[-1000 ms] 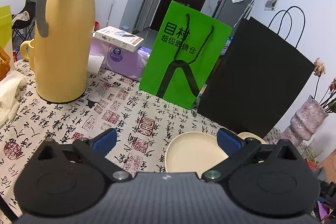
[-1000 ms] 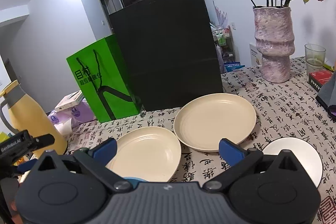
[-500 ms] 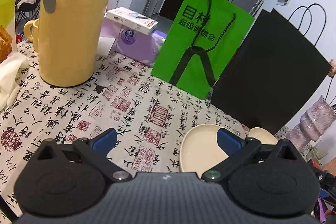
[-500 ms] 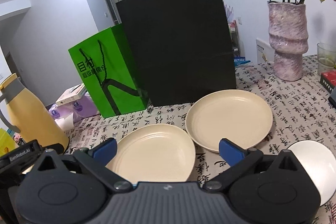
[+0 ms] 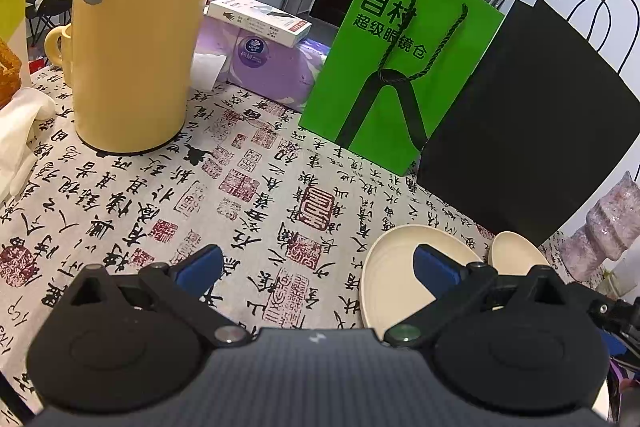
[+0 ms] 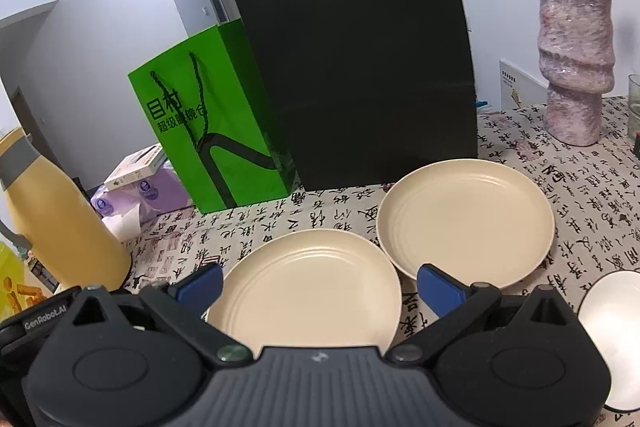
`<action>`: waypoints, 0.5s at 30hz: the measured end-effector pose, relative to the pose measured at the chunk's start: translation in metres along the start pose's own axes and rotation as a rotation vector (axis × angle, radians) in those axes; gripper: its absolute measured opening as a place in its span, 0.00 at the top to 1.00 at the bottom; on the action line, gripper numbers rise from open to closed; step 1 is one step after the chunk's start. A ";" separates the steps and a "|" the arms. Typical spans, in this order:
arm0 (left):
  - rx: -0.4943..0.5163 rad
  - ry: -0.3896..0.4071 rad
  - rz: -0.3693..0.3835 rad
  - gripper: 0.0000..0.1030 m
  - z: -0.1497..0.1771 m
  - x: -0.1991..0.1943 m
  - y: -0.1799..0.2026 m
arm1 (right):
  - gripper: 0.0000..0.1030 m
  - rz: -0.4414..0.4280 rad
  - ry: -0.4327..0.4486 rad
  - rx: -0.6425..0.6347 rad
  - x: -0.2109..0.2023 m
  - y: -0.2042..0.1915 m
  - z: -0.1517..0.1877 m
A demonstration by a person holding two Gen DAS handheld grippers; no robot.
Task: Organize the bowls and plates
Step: 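Move both grippers toward the cream plates beside the black bag, then close both grippers together on the rim of a cream plate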
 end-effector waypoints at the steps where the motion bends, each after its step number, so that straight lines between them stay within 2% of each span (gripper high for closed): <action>1: 0.001 -0.001 -0.002 0.00 0.000 0.001 0.000 | 0.00 -0.001 -0.004 -0.002 0.002 -0.001 0.000; 11: -0.025 -0.028 -0.010 0.00 0.001 0.013 -0.011 | 0.00 -0.002 -0.032 -0.020 0.018 -0.007 0.001; 15: -0.007 -0.031 -0.015 0.00 0.003 0.015 -0.010 | 0.00 -0.008 -0.049 -0.020 0.025 -0.008 0.002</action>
Point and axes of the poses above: each gripper's, at about its wrist camera, not at the fingertips, and x roughly the way its jaws point, y to its right, z to its underside, the point moved 4 cm from there along x, roughly the way its jaws point, and after that the axes turned 5 degrees about -x, right-handed, at the moved point
